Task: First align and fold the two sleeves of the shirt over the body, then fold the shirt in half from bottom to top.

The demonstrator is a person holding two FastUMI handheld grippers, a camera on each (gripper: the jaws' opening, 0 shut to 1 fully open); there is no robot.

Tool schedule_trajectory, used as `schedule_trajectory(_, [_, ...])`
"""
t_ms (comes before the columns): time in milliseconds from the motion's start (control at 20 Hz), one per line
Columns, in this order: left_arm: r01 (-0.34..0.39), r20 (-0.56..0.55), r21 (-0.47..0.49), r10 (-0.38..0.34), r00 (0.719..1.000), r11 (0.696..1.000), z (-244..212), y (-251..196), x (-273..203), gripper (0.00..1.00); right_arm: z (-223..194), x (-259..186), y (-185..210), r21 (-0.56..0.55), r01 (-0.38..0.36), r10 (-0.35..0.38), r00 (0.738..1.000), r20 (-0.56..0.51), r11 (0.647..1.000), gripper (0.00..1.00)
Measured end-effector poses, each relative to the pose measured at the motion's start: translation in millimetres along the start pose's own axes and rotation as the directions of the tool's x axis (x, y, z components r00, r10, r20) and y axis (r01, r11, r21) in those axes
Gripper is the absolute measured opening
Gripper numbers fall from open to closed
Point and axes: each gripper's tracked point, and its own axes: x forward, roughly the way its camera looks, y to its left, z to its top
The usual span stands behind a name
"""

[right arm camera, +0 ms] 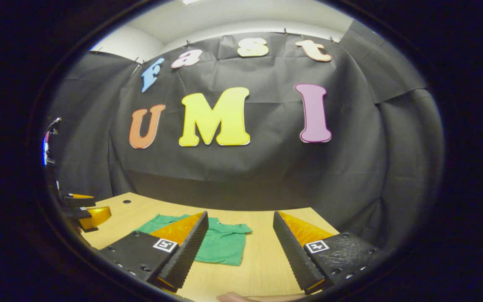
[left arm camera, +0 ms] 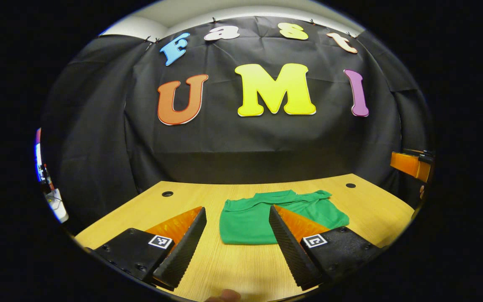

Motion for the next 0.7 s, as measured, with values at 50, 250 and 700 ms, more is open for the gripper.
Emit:
schedule_trajectory(50, [0.003, -0.005, 0.001, -0.003, 1.000, 1.000, 0, -2, -17, 0.97, 1, -18, 1, -0.014, 0.002, -0.002, 1.000, 0.012, 1.000, 0.95])
schedule_trajectory(250, [0.013, -0.014, -0.052, -0.014, 1.000, 0.999, 1, -8, -82, 0.97, 2, -93, 5, -0.118, 0.048, -0.043, 0.998, 0.045, 0.992, 0.95])
schedule_trajectory(700, [0.052, 0.127, -0.073, -0.042, 0.991, 0.996, 32, -8, -194, 0.96, -2, -212, 22, -0.029, 0.075, -0.074, 0.996, 0.045, 0.997, 0.95])
